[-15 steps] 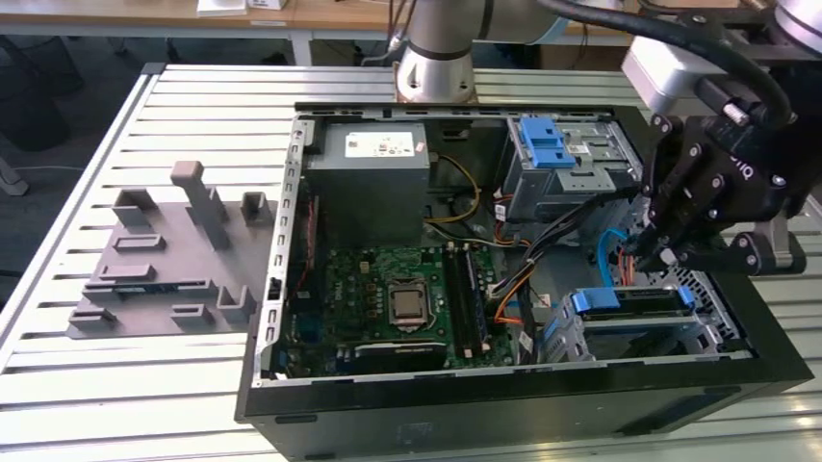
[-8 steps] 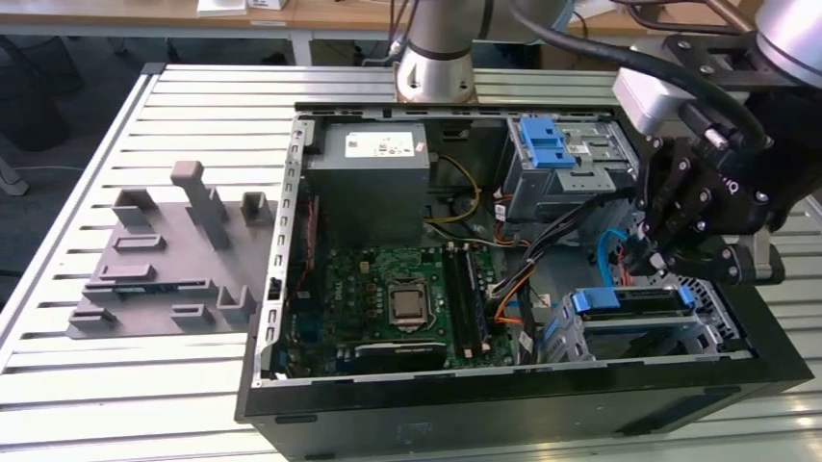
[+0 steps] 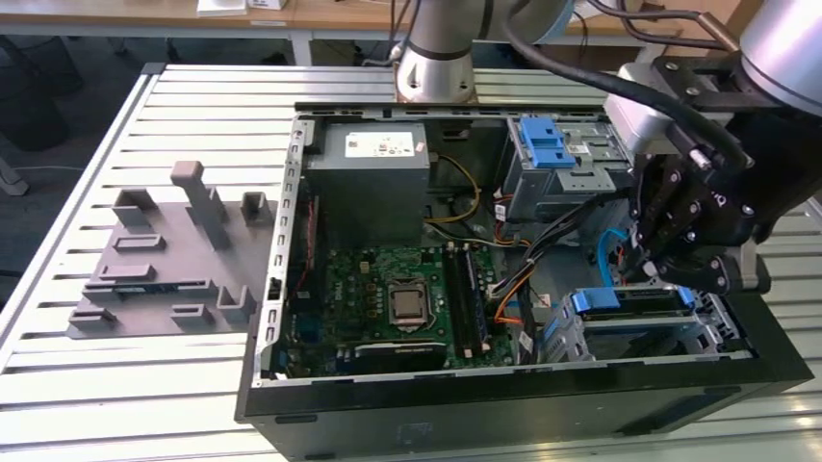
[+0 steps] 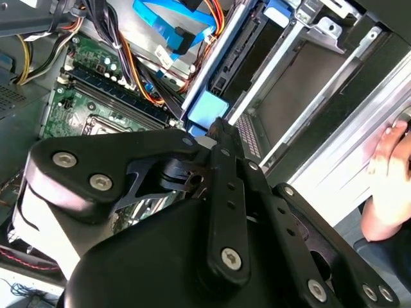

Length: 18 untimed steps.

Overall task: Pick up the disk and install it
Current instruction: 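Insert the disk into the insertion slot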

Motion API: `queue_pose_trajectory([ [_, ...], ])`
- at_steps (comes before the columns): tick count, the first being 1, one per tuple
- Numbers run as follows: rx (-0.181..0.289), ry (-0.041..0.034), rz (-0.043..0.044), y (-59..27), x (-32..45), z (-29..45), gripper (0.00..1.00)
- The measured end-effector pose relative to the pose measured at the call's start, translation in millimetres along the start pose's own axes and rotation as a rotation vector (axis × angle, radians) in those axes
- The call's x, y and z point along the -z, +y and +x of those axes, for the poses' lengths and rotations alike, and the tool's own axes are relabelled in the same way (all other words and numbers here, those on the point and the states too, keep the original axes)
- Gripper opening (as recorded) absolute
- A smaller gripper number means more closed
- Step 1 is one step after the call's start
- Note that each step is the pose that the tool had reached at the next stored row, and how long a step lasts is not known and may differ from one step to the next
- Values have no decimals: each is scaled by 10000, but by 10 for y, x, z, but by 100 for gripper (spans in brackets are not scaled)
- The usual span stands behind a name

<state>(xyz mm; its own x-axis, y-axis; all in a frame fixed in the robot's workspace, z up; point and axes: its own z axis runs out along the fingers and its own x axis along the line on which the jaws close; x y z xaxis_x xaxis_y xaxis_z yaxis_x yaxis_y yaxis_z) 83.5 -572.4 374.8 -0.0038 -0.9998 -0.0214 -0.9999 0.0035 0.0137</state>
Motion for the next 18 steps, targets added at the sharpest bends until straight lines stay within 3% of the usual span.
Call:
queue_pose_trajectory([
  [18, 0, 1, 0, -3, -223, 4, 11],
])
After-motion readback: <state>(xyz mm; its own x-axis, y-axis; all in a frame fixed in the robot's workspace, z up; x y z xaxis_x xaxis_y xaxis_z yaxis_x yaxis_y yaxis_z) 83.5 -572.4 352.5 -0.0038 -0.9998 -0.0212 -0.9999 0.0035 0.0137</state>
